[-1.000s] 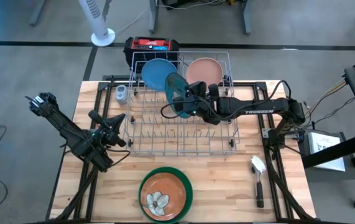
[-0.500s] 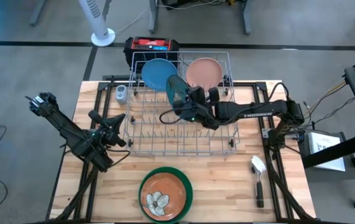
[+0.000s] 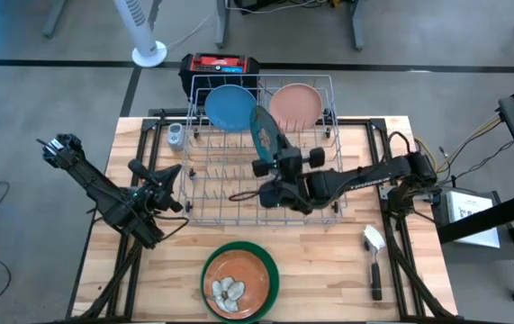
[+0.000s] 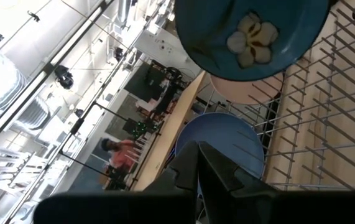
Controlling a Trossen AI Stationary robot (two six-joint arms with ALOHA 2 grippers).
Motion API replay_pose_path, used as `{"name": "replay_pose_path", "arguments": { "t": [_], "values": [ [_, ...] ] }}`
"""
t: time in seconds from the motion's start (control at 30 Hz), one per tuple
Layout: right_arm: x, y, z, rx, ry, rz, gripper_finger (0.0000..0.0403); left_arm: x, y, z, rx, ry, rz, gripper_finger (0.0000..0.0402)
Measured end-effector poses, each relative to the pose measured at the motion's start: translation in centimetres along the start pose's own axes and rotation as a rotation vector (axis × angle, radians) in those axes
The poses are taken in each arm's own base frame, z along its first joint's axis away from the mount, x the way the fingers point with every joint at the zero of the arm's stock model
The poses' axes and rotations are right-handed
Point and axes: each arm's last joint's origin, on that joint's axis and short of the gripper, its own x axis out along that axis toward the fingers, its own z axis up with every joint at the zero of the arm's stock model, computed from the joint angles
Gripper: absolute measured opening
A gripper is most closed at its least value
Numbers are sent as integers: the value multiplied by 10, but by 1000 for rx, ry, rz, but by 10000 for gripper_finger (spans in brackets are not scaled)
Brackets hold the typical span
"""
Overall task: Sort dishes
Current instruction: Put the blue floral plate into the dish rack
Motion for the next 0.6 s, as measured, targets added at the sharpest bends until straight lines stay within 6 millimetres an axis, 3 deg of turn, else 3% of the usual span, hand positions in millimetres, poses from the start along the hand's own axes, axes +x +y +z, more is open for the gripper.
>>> {"name": "replay_pose_path", "arguments": {
  "t": [0.37, 0.6],
  "values": [
    [-6, 25, -39, -82, -28, -17, 10, 0, 0, 0, -4, 1, 1, 0],
    [-2, 30, -46, -86, -29, -27, 10, 0, 0, 0, -24, 1, 1, 0]
  ]
}}
